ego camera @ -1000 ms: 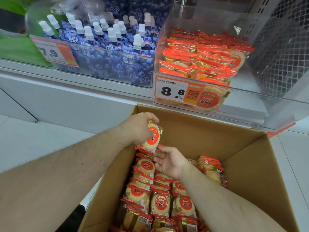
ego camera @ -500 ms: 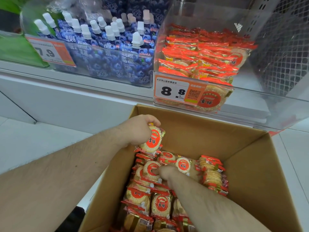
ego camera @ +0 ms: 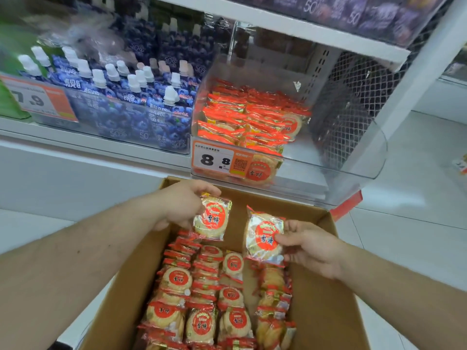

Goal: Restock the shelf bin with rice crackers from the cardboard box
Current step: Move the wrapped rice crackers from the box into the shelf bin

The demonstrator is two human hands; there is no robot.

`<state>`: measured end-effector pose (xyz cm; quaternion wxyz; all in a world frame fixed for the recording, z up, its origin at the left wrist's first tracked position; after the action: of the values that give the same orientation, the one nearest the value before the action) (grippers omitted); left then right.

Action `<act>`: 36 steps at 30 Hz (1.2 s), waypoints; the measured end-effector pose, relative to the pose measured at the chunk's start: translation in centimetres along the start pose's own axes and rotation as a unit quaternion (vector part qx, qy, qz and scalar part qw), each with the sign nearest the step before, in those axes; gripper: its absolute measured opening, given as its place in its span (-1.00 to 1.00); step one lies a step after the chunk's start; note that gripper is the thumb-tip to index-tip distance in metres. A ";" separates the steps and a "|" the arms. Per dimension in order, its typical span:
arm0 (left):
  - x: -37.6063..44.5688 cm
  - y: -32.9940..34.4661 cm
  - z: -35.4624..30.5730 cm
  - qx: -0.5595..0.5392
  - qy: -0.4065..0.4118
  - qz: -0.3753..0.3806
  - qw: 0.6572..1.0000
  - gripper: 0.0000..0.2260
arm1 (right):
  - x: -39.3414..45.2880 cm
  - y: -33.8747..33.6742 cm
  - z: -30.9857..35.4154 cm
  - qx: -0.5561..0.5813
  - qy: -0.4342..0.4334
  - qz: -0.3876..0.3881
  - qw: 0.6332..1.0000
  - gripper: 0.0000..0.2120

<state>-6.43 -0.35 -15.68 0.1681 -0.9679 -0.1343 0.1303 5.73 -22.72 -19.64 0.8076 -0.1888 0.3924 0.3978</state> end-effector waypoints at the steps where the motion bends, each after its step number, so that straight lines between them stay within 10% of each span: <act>1: 0.0 0.3 -0.3 -0.009 0.005 0.005 1.000 -0.57 | -1.0 0.3 0.4 0.008 -0.020 0.007 1.000 -0.54; 15: -1.7 3.4 -4.6 -0.155 0.064 0.093 0.981 -0.50 | -4.6 3.0 3.6 0.013 -0.135 -0.023 0.990 -0.88; 29: -1.9 3.4 -7.3 -0.147 0.133 0.039 0.979 -0.49 | -6.1 2.4 5.0 0.028 -0.200 -0.138 0.970 -0.69; 36: -2.3 2.8 -10.8 -0.152 0.206 0.025 0.966 -0.42 | -9.8 3.1 7.4 0.002 -0.240 -0.069 0.968 -0.54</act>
<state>-4.75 -6.78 -6.37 0.0399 -0.9911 -0.0904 -0.0891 3.20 -21.11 -7.30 0.9040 -0.1126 0.1741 0.3738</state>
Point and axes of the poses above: each hand's wrist, its own x-axis towards the middle knuckle, its own y-axis out of the palm, z = x × y, the point moved 5 cm from there along x, towards the middle knuckle, and after that the axes turned 15 degrees about y, right-handed, at the moved point
